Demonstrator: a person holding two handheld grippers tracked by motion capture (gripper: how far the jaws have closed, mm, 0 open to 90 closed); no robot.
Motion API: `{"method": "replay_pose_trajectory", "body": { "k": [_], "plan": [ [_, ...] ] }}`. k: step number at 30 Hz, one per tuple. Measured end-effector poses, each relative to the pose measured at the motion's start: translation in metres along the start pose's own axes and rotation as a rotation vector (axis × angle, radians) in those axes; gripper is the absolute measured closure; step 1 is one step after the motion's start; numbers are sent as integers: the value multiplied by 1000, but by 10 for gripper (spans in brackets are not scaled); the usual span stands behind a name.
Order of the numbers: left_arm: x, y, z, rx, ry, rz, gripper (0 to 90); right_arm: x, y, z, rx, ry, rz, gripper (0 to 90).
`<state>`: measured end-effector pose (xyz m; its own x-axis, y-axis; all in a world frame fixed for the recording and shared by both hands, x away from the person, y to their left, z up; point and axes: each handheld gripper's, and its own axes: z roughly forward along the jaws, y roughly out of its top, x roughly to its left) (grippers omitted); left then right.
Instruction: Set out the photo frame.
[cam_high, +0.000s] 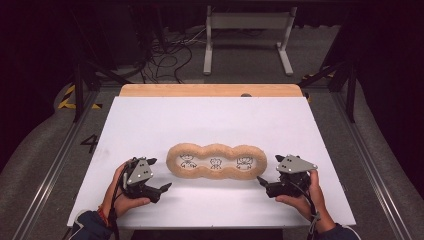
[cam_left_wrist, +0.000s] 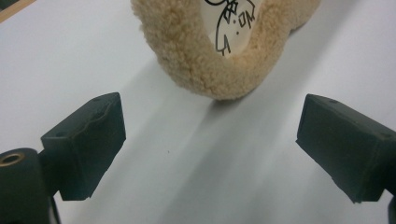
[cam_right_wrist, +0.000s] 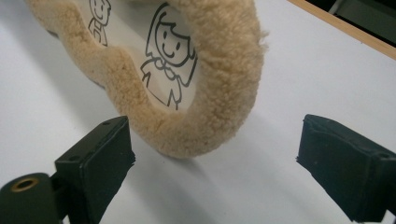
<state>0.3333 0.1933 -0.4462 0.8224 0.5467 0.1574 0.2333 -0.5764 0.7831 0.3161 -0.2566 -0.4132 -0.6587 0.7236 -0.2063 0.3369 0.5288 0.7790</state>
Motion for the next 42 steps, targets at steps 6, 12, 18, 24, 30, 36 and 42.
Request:
{"method": "replay_pose_trajectory", "body": {
  "k": [6, 12, 18, 24, 30, 36, 42],
  "plan": [
    [0, -6, -10, -9, 8, -5, 81, 2, -7, 1, 34, -19, -15, 106],
    [0, -15, -17, -4, 19, 6, 82, 1, -15, -4, 25, -31, -5, 110],
    [4, -25, -23, -8, 22, -19, 82, -2, -26, -13, 5, -60, 16, 111],
    [6, -31, -31, -23, 35, -42, 83, -8, -38, -23, -6, -90, 44, 108],
    [12, -41, -40, -42, 44, -77, 83, -13, -50, -30, -2, -119, 62, 109],
    [19, -51, -48, -62, 64, -118, 81, -19, -64, -38, -3, -151, 90, 109],
    [25, -60, -55, -83, 72, -158, 80, -24, -78, -44, 3, -173, 117, 108]
  ]
}}
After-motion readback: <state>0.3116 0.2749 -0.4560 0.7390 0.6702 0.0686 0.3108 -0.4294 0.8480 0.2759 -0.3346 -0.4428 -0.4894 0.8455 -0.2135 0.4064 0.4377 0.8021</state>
